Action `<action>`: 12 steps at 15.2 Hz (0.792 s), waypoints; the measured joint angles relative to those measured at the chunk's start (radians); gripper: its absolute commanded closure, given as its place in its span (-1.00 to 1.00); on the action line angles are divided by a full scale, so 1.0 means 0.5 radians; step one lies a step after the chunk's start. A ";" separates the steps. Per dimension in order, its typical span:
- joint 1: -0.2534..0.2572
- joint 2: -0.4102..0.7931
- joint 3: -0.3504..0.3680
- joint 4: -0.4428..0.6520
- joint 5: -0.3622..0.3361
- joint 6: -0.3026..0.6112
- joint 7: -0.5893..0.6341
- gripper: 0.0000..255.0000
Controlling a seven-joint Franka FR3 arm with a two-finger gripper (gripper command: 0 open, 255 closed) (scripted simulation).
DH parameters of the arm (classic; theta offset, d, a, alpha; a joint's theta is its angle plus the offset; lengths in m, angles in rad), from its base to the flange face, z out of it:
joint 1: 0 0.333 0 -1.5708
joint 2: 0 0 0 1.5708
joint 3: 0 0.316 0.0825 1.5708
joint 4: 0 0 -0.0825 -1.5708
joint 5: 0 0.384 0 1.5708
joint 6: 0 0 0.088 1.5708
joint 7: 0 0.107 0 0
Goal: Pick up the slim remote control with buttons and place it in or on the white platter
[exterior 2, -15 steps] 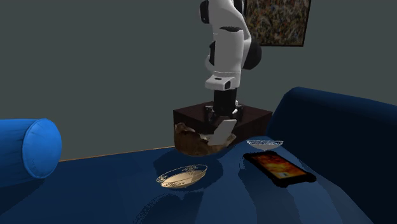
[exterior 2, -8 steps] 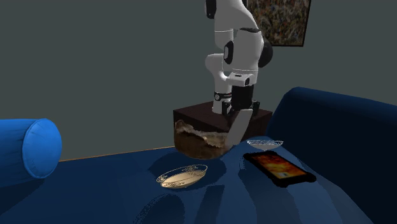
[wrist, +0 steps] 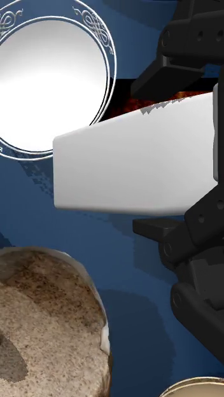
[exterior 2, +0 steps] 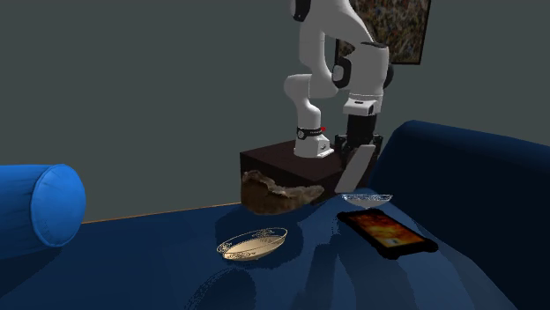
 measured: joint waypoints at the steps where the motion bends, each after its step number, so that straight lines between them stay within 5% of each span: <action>1: 0.019 -0.046 0.025 -0.052 0.027 0.010 0.027 1.00; 7: 0.172 -0.172 0.176 -0.213 0.118 0.050 0.262 1.00; 12: 0.196 -0.054 0.171 -0.241 0.006 0.174 0.381 1.00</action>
